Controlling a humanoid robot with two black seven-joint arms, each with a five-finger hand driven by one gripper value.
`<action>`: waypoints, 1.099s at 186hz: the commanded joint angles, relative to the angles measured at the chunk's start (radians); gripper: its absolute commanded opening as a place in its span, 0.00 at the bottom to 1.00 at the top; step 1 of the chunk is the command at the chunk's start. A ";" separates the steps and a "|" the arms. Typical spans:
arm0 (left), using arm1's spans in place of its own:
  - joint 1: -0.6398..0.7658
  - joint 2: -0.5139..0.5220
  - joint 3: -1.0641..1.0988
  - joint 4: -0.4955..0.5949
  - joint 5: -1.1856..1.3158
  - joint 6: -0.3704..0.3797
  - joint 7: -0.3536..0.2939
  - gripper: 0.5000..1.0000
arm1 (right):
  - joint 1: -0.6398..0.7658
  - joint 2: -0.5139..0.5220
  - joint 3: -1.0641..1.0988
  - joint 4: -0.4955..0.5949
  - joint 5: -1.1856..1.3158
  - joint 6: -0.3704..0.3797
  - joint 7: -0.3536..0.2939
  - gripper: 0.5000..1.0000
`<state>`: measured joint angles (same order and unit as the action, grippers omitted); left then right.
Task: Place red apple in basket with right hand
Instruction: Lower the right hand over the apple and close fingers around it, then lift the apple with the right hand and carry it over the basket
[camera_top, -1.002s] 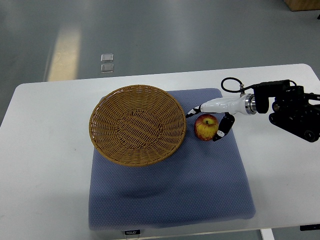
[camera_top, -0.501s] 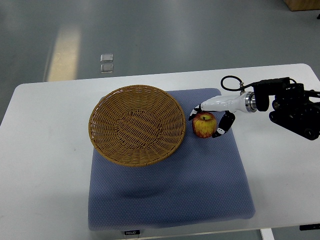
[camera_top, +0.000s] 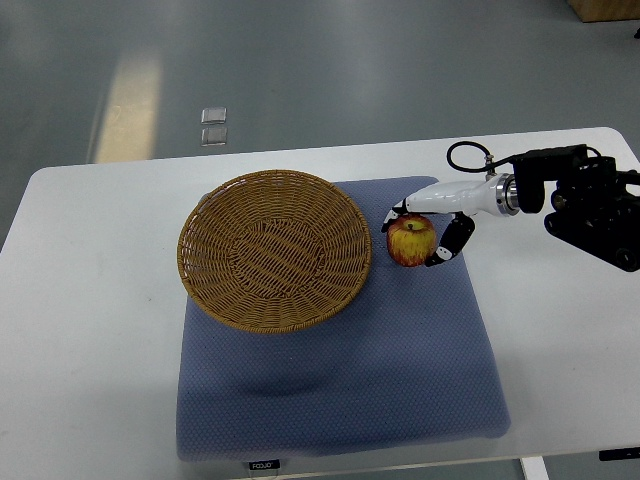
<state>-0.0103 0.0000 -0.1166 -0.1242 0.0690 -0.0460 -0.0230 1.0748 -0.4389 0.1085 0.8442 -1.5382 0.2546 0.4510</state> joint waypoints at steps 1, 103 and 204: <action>0.000 0.000 0.000 0.000 0.000 0.000 0.000 1.00 | 0.022 -0.017 0.007 0.000 0.006 0.002 0.000 0.47; 0.000 0.000 0.000 0.000 0.000 0.000 0.000 1.00 | 0.188 0.002 0.020 0.000 0.021 0.020 -0.005 0.49; 0.000 0.000 0.000 0.000 0.000 0.000 0.000 1.00 | 0.149 0.302 0.049 -0.031 0.020 0.000 -0.017 0.54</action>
<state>-0.0100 0.0000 -0.1166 -0.1243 0.0690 -0.0460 -0.0230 1.2469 -0.1722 0.1568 0.8252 -1.5186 0.2608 0.4344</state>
